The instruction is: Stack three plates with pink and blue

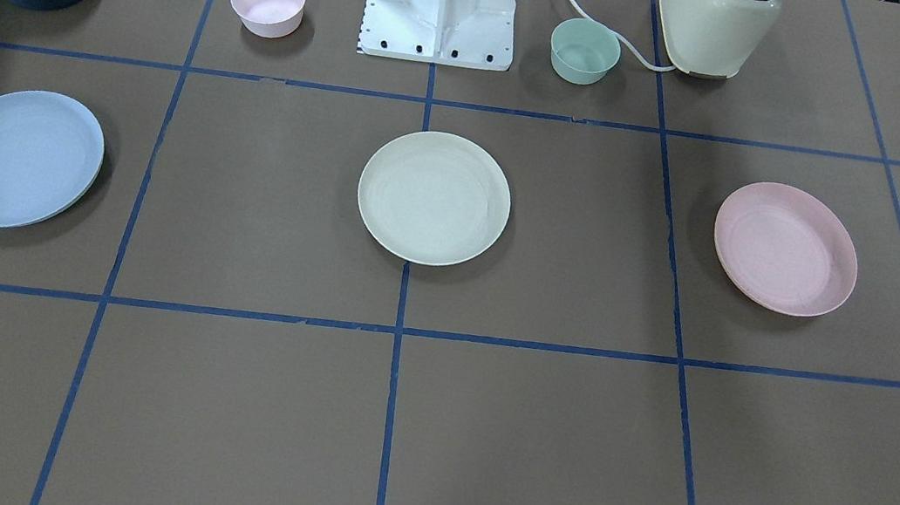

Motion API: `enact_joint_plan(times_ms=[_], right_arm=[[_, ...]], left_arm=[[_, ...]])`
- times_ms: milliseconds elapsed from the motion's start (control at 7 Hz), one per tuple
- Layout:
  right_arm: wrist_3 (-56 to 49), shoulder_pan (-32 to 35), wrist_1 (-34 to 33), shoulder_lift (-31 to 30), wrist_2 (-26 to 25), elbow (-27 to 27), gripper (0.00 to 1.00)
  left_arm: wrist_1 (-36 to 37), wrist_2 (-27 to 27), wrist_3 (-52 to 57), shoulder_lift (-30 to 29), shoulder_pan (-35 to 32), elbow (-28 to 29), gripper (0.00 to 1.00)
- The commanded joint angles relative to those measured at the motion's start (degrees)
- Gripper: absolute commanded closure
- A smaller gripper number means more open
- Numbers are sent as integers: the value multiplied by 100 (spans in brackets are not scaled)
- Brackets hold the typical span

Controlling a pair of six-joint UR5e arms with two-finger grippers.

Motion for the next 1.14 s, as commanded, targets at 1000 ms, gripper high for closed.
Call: enact_joint_plan(times_ms=[1000], right_arm=[[1874,-523,2222,-524,81,-138,0]], left_arm=[[-4446,723,-4546,23,2458,2369,7]])
